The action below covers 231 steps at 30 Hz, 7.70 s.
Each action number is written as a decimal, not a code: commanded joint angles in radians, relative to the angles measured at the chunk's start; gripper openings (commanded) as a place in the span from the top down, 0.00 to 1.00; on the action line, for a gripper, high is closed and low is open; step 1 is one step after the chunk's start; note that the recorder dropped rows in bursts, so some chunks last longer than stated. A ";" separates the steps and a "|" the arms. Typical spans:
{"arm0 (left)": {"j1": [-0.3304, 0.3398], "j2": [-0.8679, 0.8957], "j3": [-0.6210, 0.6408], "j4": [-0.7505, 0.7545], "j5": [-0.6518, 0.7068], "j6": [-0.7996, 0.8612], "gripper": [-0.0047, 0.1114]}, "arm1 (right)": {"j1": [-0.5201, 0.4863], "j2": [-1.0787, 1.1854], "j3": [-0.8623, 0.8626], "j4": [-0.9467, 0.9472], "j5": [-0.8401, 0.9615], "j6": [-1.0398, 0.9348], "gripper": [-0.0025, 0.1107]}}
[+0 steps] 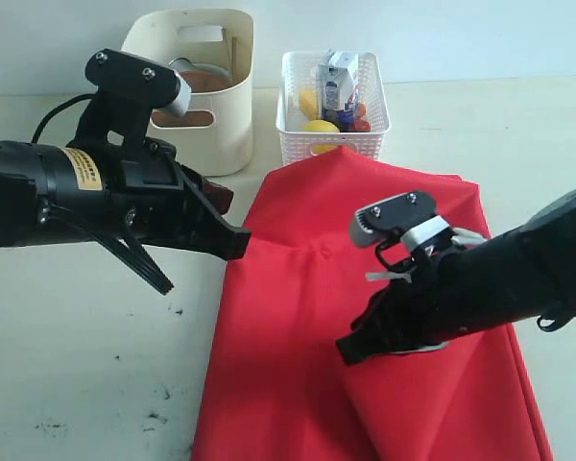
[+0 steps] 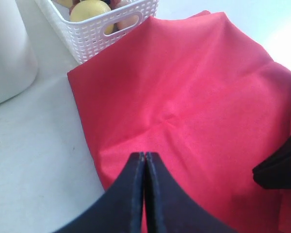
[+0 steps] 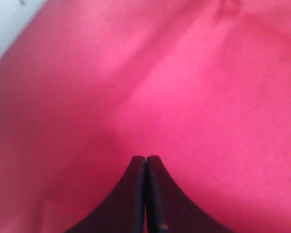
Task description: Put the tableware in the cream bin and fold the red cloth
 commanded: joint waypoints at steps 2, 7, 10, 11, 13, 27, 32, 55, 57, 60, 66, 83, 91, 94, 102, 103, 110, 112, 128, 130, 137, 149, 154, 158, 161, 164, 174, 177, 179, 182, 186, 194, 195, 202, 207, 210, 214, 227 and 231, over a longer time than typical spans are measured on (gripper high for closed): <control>0.003 -0.011 0.004 0.003 -0.007 0.004 0.94 | 0.000 -0.009 0.032 -0.270 -0.013 0.223 0.98; 0.003 -0.011 0.004 0.003 -0.007 0.004 0.94 | 0.000 -0.183 0.129 -0.738 -0.012 0.714 0.98; 0.003 -0.011 0.004 0.003 -0.007 0.004 0.94 | 0.000 -0.321 0.208 -1.006 -0.032 1.052 0.98; 0.003 -0.011 0.004 0.003 -0.007 0.004 0.94 | 0.000 -0.371 0.234 -1.087 -0.039 1.158 0.98; 0.003 -0.011 0.004 0.003 -0.007 0.004 0.94 | 0.000 -0.457 0.272 -1.223 -0.062 1.336 0.98; 0.035 0.000 0.015 0.003 -0.035 0.008 0.94 | -0.120 -0.420 0.077 -1.565 -0.343 1.697 0.98; 0.032 0.102 0.057 0.000 -0.214 0.000 0.94 | -0.185 -0.101 -0.148 -1.567 -0.349 1.612 0.98; -0.071 0.456 0.002 -0.008 -0.046 -0.083 0.94 | -0.340 0.409 -0.577 -1.567 -0.195 1.452 0.98; -0.093 0.456 0.002 -0.008 -0.011 -0.083 0.94 | -0.338 0.365 -0.577 -1.563 -0.172 1.452 0.98; -0.105 0.456 0.002 -0.011 0.003 -0.083 0.94 | -0.324 0.275 -0.577 -1.536 -0.127 1.452 0.98; -0.105 0.456 0.002 -0.012 0.008 -0.083 0.94 | -0.200 0.100 -0.540 -1.532 -0.107 1.452 0.98; -0.105 0.388 0.002 -0.012 0.036 -0.070 0.94 | 0.012 0.488 -0.828 -1.454 0.115 1.372 0.98; -0.105 0.388 0.002 -0.012 0.047 -0.070 0.94 | 0.008 0.555 -0.970 -1.282 0.240 1.195 0.98; -0.105 0.382 0.002 -0.004 0.046 -0.070 0.94 | 0.004 0.552 -0.983 -1.327 0.320 1.192 0.98; -0.096 0.235 0.048 0.011 0.021 -0.070 0.94 | 0.004 0.345 -0.985 -1.387 0.350 1.192 0.98; -0.091 0.198 0.067 0.011 0.009 -0.064 0.94 | 0.004 0.318 -0.982 -1.391 0.350 1.197 0.98; -0.086 -0.163 0.239 0.011 -0.044 -0.044 0.94 | 0.004 0.165 -0.828 -1.387 0.283 1.199 0.98; -0.086 -0.309 0.294 0.011 -0.069 -0.044 0.94 | 0.004 0.121 -0.748 -1.375 0.228 1.199 0.98; 0.028 -1.281 0.505 0.011 -0.069 -0.017 0.94 | 0.010 0.017 -0.267 -1.229 -0.104 1.181 0.98; 0.028 -1.332 0.505 0.011 -0.069 -0.017 0.94 | 0.010 0.016 -0.267 -1.221 -0.106 1.181 0.98; 0.038 -1.433 0.551 0.011 -0.104 -0.017 0.94 | 0.010 0.016 -0.267 -1.222 -0.128 1.181 0.98; 0.453 -1.452 0.725 0.037 0.155 -0.017 0.94 | 0.010 0.016 -0.267 -1.230 -0.160 1.181 0.98; 0.530 -1.452 0.725 0.161 0.230 -0.017 0.94 | 0.010 0.073 -0.267 -1.231 -0.163 1.181 0.98; 0.529 -1.452 0.725 0.178 0.230 -0.017 0.94 | 0.010 0.143 -0.274 -1.233 -0.174 1.179 0.98; 0.530 -1.452 0.725 0.178 0.230 -0.017 0.94 | 0.010 0.162 -0.278 -1.233 -0.170 1.179 0.98; 0.530 -1.452 0.725 0.178 0.230 -0.017 0.94 | 0.010 0.165 -0.278 -1.254 -0.151 1.179 0.98; 0.530 -1.452 0.725 0.178 0.230 -0.017 0.94 | 0.008 0.200 -0.278 -1.329 -0.102 1.183 0.98; 0.530 -1.452 0.725 0.178 0.230 -0.017 0.94 | 0.003 0.214 -0.278 -1.390 -0.082 1.249 0.98; 0.530 -1.452 0.725 0.178 0.230 -0.017 0.94 | -0.017 0.214 -0.278 -1.454 -0.054 1.307 0.98; 0.530 -1.452 0.725 0.178 0.230 -0.017 0.94 | -0.059 0.214 -0.278 -1.528 0.007 1.394 0.98; 0.530 -1.452 0.725 0.178 0.230 -0.017 0.94 | -0.133 0.212 -0.278 -1.571 0.066 1.410 0.98; 0.530 -1.452 0.725 0.178 0.230 -0.017 0.94 | -0.256 0.184 -0.278 -1.680 0.099 1.485 0.98; 0.530 -1.452 0.725 0.178 0.230 -0.017 0.94 | -0.256 0.162 -0.278 -1.678 0.095 1.485 0.98; 0.530 -1.452 0.725 0.178 0.230 -0.017 0.94 | -0.189 0.026 -0.278 -1.396 -0.001 1.330 0.98; 0.530 -1.452 0.725 0.178 0.230 -0.017 0.94 | -0.091 0.183 -0.278 -1.376 -0.076 1.277 0.98; 0.530 -1.452 0.725 0.178 0.230 -0.017 0.94 | -0.124 0.222 -0.278 -1.466 0.002 1.280 0.98; 0.530 -1.452 0.725 0.178 0.230 -0.017 0.94 | -0.199 0.222 -0.278 -1.545 0.064 1.338 0.98; 0.530 -1.452 0.725 0.178 0.230 -0.017 0.94 | -0.375 0.211 -0.278 -1.744 0.009 1.483 0.98; 0.530 -1.452 0.725 0.178 0.230 -0.017 0.94 | -0.426 0.211 -0.278 -1.746 -0.042 1.520 0.98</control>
